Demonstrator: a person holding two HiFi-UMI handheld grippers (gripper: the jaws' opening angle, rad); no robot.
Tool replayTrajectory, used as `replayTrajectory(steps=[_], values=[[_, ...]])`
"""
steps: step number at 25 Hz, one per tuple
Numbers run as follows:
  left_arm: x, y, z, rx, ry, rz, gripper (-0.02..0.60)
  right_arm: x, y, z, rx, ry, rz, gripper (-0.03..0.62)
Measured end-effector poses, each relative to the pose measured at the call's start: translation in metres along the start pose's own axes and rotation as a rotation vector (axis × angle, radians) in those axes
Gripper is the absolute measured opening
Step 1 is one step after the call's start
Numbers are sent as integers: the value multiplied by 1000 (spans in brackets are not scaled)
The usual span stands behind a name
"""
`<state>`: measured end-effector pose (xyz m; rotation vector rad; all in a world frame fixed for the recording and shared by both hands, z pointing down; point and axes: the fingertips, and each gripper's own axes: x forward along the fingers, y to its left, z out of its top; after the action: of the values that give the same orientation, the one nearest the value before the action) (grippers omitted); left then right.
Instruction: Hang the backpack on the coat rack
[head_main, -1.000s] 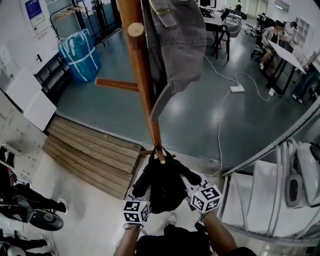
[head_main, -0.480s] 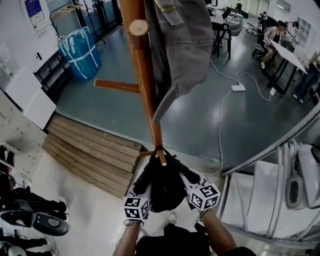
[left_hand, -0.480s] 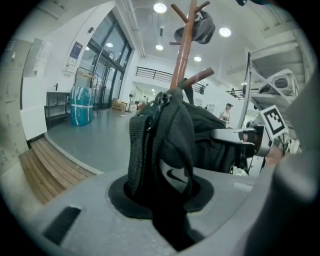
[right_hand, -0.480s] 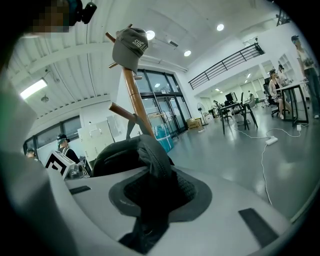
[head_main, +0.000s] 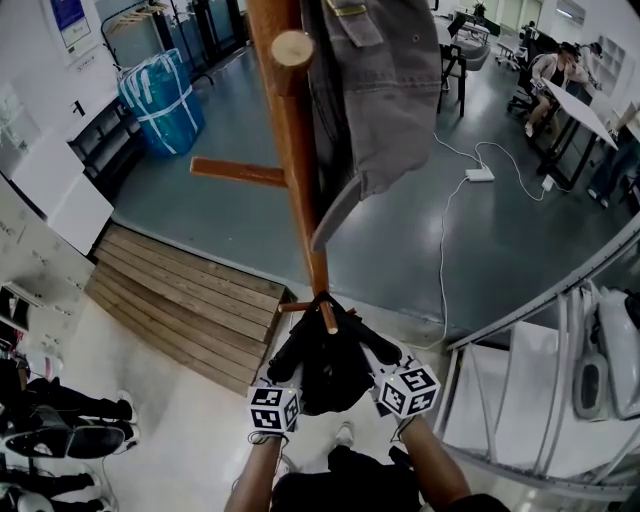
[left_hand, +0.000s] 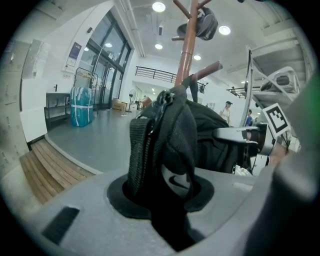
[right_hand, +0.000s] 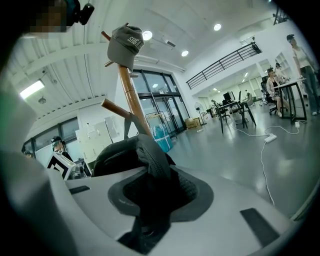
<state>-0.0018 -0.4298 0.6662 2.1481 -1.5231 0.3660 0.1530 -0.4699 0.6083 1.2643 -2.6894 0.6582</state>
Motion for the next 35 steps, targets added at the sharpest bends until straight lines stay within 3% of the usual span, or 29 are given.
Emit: replayTrajectory(steps=[10, 16, 20, 30, 35], values=[[3, 14, -1, 41, -1, 39, 154, 5, -4, -1, 7, 8, -16, 121], [-5, 17, -7, 51, 26, -11, 229, -3, -3, -2, -5, 28, -80, 188], [-18, 17, -8, 53, 23, -29, 244, -18, 1, 4, -10, -7, -116, 214], [-78, 22, -5, 53, -34, -84, 249, -71, 37, 5, -11, -73, -233, 213], [-117, 13, 1, 68, -80, -160, 247, -98, 74, -7, 15, -95, -278, 210]])
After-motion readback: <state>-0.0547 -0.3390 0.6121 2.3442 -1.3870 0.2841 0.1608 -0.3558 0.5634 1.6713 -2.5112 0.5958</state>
